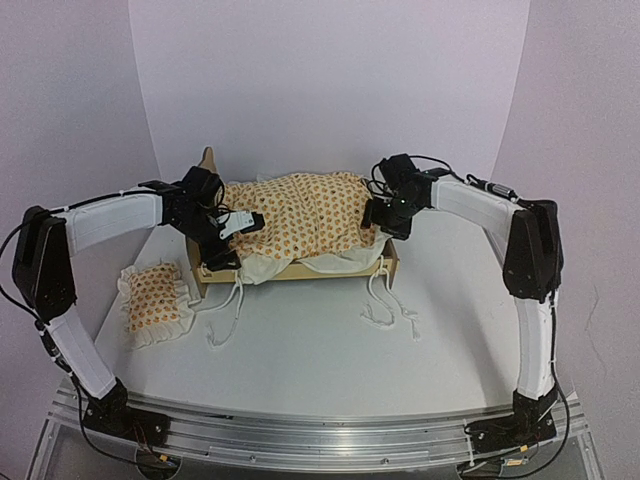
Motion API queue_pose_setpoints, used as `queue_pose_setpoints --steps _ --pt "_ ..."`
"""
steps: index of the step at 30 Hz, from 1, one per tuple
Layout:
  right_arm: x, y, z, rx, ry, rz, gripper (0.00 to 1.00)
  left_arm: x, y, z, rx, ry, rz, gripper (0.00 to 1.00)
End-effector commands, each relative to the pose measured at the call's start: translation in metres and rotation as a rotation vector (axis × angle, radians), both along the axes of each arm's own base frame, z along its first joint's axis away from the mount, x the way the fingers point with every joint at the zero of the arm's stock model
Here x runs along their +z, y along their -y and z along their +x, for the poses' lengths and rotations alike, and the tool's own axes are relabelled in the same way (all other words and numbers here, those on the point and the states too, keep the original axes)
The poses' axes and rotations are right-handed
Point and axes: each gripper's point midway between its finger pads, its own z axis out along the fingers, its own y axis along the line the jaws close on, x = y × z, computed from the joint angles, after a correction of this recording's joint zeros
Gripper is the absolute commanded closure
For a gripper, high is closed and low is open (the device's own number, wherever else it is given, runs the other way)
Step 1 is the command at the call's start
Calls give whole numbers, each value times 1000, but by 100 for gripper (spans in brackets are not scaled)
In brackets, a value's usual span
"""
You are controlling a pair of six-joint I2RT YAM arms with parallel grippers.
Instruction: Set up the pet bed
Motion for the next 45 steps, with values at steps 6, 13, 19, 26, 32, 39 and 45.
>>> queue_pose_setpoints --steps 6,13,19,26,32,39,45 --pt "14 8 -23 -4 -39 -5 98 7 11 24 -15 76 19 80" --pt "35 11 -34 17 -17 18 100 37 -28 55 81 119 38 100" --pt "58 0 -47 82 -11 102 100 70 -56 57 87 204 92 100" --pt "63 14 -48 53 -20 139 100 100 -80 71 146 300 134 100" --pt "67 -3 -48 103 -37 224 100 148 -54 60 101 262 -44 100" --pt "75 -6 -49 120 -16 244 100 135 -65 49 106 215 -16 100" --pt "25 -19 -63 137 -112 265 100 41 -95 28 89 137 180 100"
